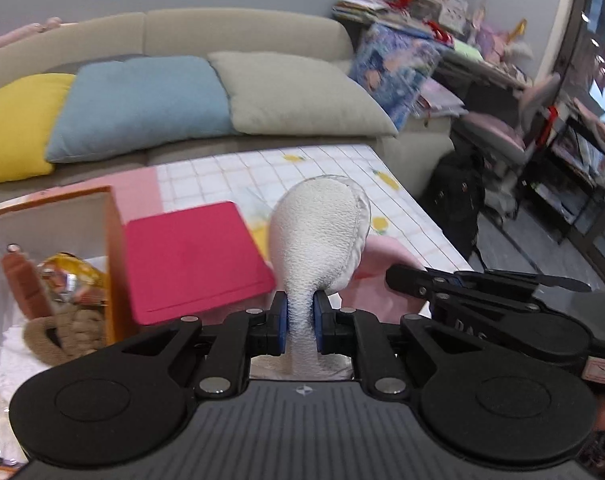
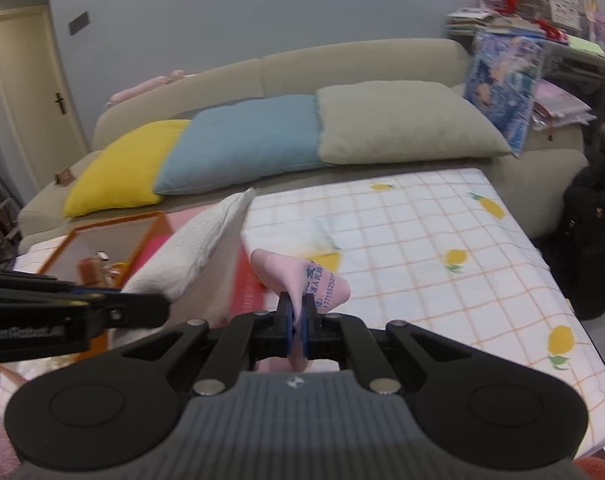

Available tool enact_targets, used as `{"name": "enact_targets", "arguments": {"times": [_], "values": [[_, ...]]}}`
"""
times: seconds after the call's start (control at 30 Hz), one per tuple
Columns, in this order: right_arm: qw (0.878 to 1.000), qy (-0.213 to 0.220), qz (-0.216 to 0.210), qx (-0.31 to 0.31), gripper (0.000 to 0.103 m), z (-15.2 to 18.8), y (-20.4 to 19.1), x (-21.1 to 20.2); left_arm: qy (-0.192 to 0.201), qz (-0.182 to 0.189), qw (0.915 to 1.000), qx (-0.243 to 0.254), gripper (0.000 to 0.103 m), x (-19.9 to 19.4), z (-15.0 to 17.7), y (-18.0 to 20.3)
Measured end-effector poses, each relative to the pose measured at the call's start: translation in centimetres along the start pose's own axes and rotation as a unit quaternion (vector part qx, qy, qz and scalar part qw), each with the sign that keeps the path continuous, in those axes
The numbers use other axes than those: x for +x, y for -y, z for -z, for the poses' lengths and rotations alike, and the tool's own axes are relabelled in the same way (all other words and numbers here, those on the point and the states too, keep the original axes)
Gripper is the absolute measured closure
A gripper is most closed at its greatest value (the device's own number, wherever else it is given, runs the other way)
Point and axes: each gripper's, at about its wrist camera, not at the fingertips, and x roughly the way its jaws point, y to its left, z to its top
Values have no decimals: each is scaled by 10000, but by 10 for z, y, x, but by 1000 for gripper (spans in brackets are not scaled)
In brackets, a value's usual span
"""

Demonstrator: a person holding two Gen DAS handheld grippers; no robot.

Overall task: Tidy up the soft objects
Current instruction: 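Carry the white pad and pink cloth into the orange box, open both tools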

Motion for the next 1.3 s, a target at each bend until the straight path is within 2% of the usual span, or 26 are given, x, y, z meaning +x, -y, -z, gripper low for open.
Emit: {"name": "enact_targets", "arguments": {"times": [0.13, 0.43, 0.6, 0.8, 0.97, 1.3], "values": [[9996, 120, -201, -149, 102, -6, -27, -7, 219, -57, 9996, -147, 88, -18, 4, -18], [9957, 197, -722, -547, 102, -27, -89, -1, 688, -599, 9942, -565, 88, -56, 11, -80], [9916, 190, -941, -868, 102, -42, -127, 13, 816, -925, 9898, -711, 87, -69, 11, -118], [9873, 75, -1127, -1119, 102, -57, -164, 39, 805, -1163, 9870, -757, 87, -70, 8, -155], [9836, -76, -1168, -1369, 102, -64, -190, 69, 726, -1195, 9870, -794, 87, -61, 4, -178], [9769, -656, -758, -1886, 102, -61, -215, 138, 215, -1048, 9885, -1065, 85, -18, -3, -213]]}}
